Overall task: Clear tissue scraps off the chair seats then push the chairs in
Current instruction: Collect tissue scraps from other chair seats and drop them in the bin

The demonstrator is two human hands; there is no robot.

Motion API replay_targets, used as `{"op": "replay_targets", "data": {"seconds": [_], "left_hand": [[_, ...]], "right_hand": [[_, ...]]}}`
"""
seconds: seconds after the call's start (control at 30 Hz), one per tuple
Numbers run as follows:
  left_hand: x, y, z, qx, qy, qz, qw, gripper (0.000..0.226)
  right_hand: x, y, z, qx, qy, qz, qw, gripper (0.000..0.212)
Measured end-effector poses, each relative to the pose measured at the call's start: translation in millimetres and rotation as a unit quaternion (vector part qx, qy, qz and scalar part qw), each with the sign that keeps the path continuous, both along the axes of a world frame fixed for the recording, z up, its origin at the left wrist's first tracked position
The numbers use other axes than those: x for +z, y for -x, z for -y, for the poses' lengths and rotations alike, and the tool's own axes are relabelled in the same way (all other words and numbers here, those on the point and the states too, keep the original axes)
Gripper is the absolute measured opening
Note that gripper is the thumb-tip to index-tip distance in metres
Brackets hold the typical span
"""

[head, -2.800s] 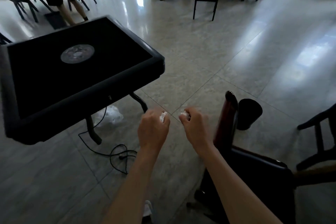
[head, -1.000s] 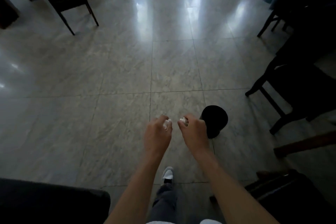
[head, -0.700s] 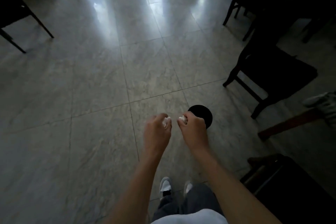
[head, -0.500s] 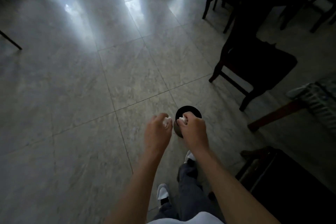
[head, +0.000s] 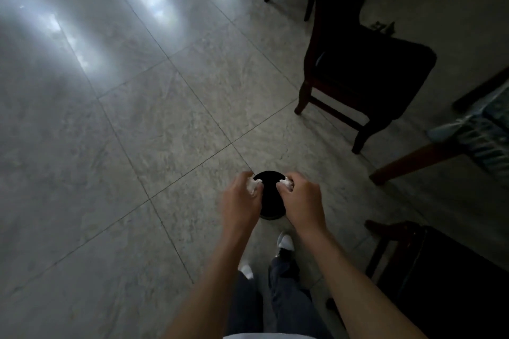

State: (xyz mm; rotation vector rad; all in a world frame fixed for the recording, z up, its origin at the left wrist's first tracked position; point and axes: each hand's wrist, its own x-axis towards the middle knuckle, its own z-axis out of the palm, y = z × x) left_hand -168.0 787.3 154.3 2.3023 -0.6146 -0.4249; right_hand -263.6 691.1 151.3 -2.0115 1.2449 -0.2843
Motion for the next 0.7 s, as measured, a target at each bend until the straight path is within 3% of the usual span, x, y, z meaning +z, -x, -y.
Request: {"op": "replay_targets", "data": {"seconds": [0.3,0.7], "left_hand": [[-114.9,-39.5,43.8,-0.034,-0.022,-0.077,0.996,0.021],[-337.6,-53.9,46.8,-0.031,-0.048,-0.135,0.989,0.021]], "right_hand": [[-99.4,-27.0,37.0,-0.069,-0.036,-0.008,0.997,0.017],[-311.7,-48.0,29.6,-0.102,-0.076,-0.037,0.991,0.014]]}}
